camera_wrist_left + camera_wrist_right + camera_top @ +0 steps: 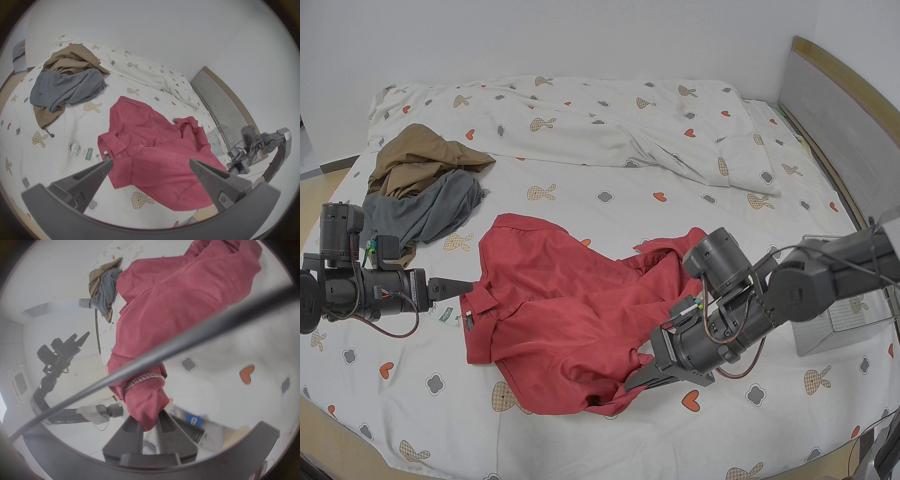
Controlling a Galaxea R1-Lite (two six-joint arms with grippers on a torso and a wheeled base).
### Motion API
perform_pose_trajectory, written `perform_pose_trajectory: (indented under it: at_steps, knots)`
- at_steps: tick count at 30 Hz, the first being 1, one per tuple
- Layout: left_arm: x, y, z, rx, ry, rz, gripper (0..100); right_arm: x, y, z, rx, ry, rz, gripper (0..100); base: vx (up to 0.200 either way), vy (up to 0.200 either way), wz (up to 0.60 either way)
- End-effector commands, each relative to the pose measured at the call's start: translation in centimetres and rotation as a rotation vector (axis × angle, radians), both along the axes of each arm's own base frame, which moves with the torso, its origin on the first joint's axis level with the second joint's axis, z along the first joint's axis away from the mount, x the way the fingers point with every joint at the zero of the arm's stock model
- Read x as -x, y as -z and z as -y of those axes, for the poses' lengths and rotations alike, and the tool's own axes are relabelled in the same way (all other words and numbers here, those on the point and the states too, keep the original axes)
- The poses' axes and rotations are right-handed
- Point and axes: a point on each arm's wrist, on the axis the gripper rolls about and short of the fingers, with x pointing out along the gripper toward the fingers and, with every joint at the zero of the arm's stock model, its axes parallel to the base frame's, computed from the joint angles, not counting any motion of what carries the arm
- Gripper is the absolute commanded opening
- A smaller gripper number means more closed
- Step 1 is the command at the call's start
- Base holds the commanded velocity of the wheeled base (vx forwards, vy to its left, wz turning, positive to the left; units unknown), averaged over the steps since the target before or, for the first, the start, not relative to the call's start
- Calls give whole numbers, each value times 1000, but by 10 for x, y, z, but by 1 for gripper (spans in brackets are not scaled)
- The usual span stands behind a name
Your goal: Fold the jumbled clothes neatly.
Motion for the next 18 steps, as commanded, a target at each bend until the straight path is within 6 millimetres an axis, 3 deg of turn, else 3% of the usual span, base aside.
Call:
perform_pose_trajectory:
  at_steps: [1, 7, 11, 12, 18]
  knots:
    - [2, 1, 3, -1, 11, -5, 100, 12, -74, -9, -103, -43, -108, 0, 0, 0, 0]
    - [2, 3, 4, -2, 17, -12, 100, 2, -74, -26, -89, -87, -224, 0, 0, 0, 0]
    - [1, 4, 5, -3, 18, -17, 100, 9, -72, -41, -52, -126, -264, 0, 0, 0, 0]
    - [1, 5, 5, -3, 18, -18, 100, 10, -71, -43, -44, -133, -272, 100, 0, 0, 0]
    - [-1, 8, 5, -4, 17, -29, 100, 24, -74, -52, 8, -175, -320, 100, 0, 0, 0]
